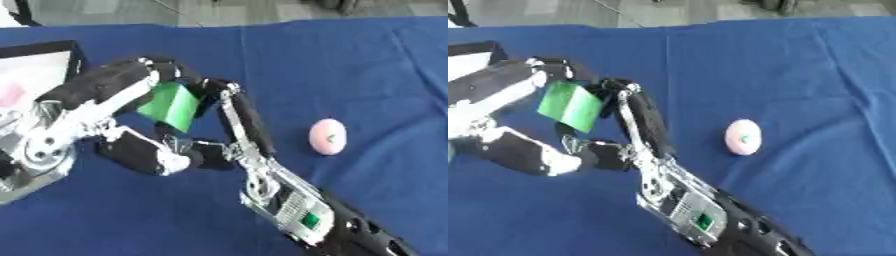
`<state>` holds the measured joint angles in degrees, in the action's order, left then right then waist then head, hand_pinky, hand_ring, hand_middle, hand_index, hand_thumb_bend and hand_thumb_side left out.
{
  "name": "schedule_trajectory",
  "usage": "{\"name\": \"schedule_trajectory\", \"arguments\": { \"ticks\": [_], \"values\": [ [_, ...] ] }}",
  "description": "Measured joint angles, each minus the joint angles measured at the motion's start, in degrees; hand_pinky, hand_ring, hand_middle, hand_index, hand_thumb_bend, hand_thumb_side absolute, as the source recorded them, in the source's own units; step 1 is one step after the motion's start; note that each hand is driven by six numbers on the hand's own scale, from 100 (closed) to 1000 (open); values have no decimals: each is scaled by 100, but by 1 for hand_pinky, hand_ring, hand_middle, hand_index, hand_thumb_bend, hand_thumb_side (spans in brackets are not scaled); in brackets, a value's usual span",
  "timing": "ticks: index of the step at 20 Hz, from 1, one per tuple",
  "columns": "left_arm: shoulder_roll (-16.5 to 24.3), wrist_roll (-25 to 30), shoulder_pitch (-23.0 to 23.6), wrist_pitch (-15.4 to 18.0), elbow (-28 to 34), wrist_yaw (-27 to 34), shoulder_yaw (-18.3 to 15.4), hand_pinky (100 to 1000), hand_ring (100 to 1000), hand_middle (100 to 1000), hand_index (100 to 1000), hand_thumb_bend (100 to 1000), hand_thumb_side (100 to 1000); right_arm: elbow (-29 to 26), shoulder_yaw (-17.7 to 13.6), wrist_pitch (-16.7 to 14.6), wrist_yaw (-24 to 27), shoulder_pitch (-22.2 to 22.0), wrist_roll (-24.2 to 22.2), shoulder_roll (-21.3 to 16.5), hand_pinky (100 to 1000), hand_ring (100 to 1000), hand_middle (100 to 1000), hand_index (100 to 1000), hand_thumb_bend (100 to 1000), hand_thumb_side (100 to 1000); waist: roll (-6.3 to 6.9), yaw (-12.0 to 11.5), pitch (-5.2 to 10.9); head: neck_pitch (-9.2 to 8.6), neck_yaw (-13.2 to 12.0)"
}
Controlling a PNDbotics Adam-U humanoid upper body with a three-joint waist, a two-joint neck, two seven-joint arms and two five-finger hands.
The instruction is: Pick up the objects with one hand, pass them to the other hand, and then place them into the box on the other side of the table.
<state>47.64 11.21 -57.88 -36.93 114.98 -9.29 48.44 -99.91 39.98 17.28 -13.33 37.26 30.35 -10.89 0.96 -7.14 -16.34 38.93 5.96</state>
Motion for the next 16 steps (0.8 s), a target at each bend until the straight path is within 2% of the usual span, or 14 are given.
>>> {"name": "schedule_trajectory", "arguments": {
  "ticks": [5,11,16],
  "values": [
    [49,474,64,314,-5,-465,-321,898,870,812,861,559,100,1,27,-78,0,1,-64,-1,792,470,484,595,100,195,-11,-16,-1,-4,67],
    [339,1049,365,823,-40,-1066,-815,891,868,803,839,555,100,-35,57,-194,-9,7,-185,-14,792,471,484,594,100,174,-38,-32,-3,-3,129],
    [464,1529,589,1109,-43,-1550,-1172,878,857,789,829,524,100,-306,68,-194,32,-51,-300,-242,792,472,484,594,100,171,-67,-31,-10,7,163]
  ]
}}
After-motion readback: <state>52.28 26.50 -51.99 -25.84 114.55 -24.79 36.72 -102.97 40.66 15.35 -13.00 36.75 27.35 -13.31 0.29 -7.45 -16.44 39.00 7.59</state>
